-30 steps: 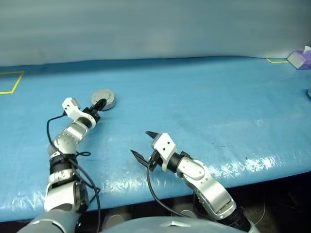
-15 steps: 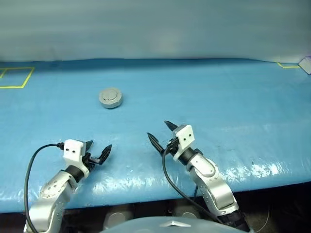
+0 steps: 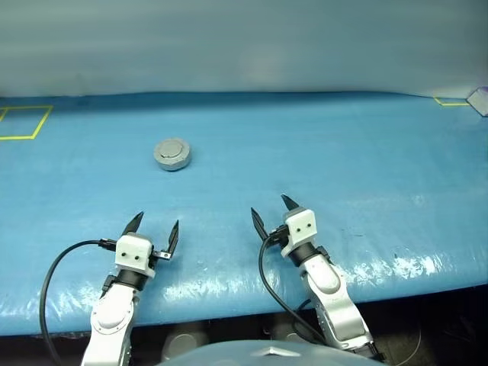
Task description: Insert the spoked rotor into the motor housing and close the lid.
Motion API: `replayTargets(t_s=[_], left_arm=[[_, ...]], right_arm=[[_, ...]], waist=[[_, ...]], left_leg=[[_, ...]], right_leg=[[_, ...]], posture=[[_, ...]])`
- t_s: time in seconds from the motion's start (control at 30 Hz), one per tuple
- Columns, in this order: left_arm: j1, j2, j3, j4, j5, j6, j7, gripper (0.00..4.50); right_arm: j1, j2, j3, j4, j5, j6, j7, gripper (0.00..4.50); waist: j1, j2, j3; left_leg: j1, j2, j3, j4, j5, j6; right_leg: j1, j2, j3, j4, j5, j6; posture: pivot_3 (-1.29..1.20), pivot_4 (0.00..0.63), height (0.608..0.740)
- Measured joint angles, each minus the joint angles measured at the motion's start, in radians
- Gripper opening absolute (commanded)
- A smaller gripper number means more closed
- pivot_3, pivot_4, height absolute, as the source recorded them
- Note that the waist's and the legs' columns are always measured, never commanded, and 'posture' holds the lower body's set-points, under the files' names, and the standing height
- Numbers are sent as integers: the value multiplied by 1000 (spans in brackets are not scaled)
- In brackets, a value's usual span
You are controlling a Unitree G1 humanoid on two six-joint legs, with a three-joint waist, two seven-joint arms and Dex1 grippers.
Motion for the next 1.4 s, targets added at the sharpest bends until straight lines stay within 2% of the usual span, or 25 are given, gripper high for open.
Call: replayTargets(t_s=[0.23,1.4], left_arm=[[-45,-1,0,34,4,-35,15,4481],[-86,9,14,80,3,-56,6,4481]], right_arm=[[-6,22,-11,9,-8,-6,-16,4500],[-2,28,-9,10,-26,-9,-17,4500]], waist=[[-1,0,0],[-1,0,0]], left_leg=[[0,0,-1,0,0,0],[1,0,-1,0,0,0]], right_leg=[[0,1,-1,0,0,0],[1,1,-1,0,0,0]], posture=[[0,150,740],[0,150,740]])
